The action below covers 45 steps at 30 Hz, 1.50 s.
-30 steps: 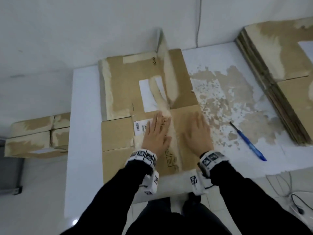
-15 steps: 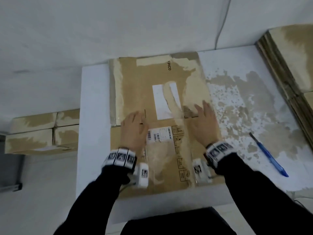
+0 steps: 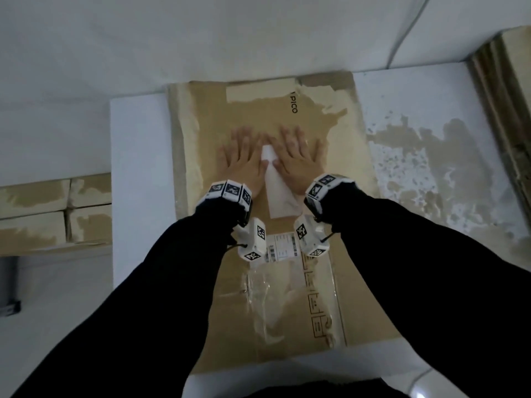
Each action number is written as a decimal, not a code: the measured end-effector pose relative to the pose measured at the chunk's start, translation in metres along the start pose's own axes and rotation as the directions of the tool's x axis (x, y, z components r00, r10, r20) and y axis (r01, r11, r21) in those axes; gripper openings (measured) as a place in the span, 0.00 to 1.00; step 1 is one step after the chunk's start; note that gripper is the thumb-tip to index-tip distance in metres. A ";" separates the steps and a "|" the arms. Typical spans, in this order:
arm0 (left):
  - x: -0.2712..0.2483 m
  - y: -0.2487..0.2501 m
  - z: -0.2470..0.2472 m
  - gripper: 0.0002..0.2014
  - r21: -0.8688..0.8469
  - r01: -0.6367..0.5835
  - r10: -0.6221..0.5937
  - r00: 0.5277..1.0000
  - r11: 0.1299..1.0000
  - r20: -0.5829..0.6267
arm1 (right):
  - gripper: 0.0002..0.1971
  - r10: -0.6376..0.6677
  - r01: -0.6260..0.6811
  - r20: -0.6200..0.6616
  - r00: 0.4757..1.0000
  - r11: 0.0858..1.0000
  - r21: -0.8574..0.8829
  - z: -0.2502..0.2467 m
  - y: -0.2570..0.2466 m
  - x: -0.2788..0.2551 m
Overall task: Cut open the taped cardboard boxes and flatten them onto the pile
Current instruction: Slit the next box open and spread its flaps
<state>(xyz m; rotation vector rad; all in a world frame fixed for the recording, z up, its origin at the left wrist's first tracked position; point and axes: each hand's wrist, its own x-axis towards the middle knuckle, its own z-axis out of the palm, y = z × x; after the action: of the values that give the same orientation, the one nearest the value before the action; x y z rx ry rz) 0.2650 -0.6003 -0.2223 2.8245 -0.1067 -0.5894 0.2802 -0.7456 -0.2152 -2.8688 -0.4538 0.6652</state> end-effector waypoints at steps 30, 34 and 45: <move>-0.160 0.111 -0.043 0.17 -0.727 0.111 -0.547 0.737 0.677 -0.397 | 0.22 0.496 -0.105 -0.461 0.736 0.756 0.646 -0.095 0.199 -0.266; -0.114 0.231 -0.044 0.13 -0.814 -0.058 -0.455 0.805 0.578 -0.380 | 0.22 0.567 -0.091 -0.536 0.626 0.735 0.671 -0.144 0.306 -0.309; -0.001 0.523 0.002 0.13 -0.849 0.019 -0.346 0.918 0.527 -0.194 | 0.25 0.641 -0.400 -0.486 0.594 0.759 0.513 -0.204 0.603 -0.336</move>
<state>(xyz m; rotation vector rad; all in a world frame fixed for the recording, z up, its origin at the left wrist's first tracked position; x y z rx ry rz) 0.2526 -1.1052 -0.0868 1.9142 0.4484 -0.0884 0.2393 -1.4405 -0.0332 -2.6054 0.6058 -0.2178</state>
